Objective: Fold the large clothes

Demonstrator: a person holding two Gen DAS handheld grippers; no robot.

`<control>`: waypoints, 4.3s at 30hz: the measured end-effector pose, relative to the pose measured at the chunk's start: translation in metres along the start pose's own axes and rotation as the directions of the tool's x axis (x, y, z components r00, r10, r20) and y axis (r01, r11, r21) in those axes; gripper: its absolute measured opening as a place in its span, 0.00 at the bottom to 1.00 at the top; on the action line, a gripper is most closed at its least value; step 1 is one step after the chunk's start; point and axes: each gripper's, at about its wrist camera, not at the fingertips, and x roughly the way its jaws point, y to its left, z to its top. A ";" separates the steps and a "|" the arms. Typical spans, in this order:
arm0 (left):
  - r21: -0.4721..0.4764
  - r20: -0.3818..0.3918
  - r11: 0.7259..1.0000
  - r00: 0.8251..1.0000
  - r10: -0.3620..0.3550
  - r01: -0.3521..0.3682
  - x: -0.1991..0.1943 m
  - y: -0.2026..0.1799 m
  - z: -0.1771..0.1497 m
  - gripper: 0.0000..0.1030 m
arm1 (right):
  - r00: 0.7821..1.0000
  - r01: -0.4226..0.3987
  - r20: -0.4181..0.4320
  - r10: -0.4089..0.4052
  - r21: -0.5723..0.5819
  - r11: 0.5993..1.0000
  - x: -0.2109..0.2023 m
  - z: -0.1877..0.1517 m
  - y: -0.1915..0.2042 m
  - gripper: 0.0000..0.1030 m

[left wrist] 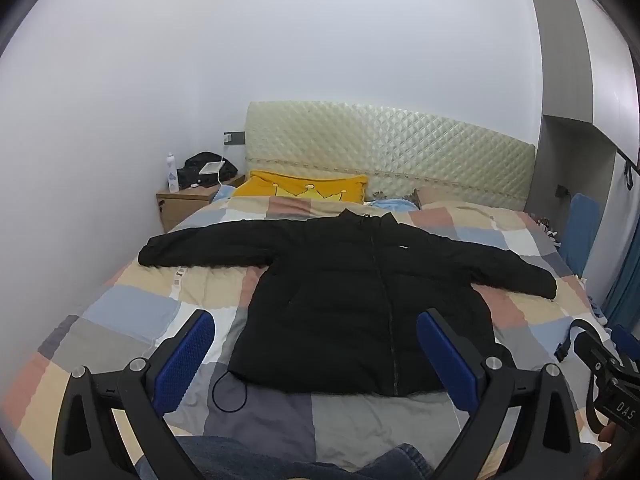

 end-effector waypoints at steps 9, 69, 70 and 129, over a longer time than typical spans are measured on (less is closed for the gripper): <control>-0.001 -0.020 1.000 1.000 -0.007 0.007 0.007 0.001 -0.001 0.99 | 1.000 0.024 -0.009 -0.024 0.001 1.000 0.003 -0.002 0.000 1.00; 0.038 -0.081 0.999 0.997 -0.005 0.008 0.016 -0.011 -0.019 0.99 | 0.998 0.027 -0.050 -0.027 -0.004 1.000 0.014 -0.016 -0.007 1.00; 0.038 -0.081 0.999 0.997 -0.004 0.008 0.016 -0.011 -0.019 0.99 | 0.998 0.027 -0.050 -0.027 -0.005 1.000 0.014 -0.017 -0.007 1.00; 0.041 -0.123 0.999 0.992 -0.016 0.022 0.321 -0.039 0.027 0.99 | 0.970 0.199 -0.105 -0.220 0.863 0.465 0.470 -0.004 -0.428 0.66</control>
